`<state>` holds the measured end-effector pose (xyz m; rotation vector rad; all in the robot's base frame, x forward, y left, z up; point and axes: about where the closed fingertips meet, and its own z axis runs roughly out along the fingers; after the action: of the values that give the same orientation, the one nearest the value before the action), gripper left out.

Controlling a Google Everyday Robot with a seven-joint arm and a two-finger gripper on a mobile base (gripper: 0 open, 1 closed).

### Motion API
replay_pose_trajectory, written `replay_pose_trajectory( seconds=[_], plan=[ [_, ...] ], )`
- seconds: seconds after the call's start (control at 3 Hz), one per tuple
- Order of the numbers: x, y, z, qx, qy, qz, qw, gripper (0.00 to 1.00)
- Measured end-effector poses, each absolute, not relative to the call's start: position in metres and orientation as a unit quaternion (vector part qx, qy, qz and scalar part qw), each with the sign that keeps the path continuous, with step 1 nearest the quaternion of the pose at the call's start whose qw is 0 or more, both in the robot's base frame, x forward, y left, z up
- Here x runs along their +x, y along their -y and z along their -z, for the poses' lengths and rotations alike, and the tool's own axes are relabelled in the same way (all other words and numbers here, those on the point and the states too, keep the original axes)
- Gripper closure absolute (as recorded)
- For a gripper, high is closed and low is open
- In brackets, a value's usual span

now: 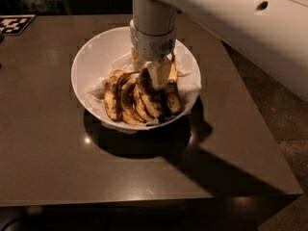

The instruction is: Pick banana from white bowl

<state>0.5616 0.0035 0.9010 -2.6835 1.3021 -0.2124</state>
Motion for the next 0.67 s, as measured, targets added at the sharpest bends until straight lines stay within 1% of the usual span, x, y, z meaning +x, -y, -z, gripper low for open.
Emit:
replay_pose_trajectory(
  seconds=[0.67],
  plan=[
    [0.5611, -0.0062, -0.9, -0.895, -0.434, 0.062, 0.077, 0.49]
  ],
)
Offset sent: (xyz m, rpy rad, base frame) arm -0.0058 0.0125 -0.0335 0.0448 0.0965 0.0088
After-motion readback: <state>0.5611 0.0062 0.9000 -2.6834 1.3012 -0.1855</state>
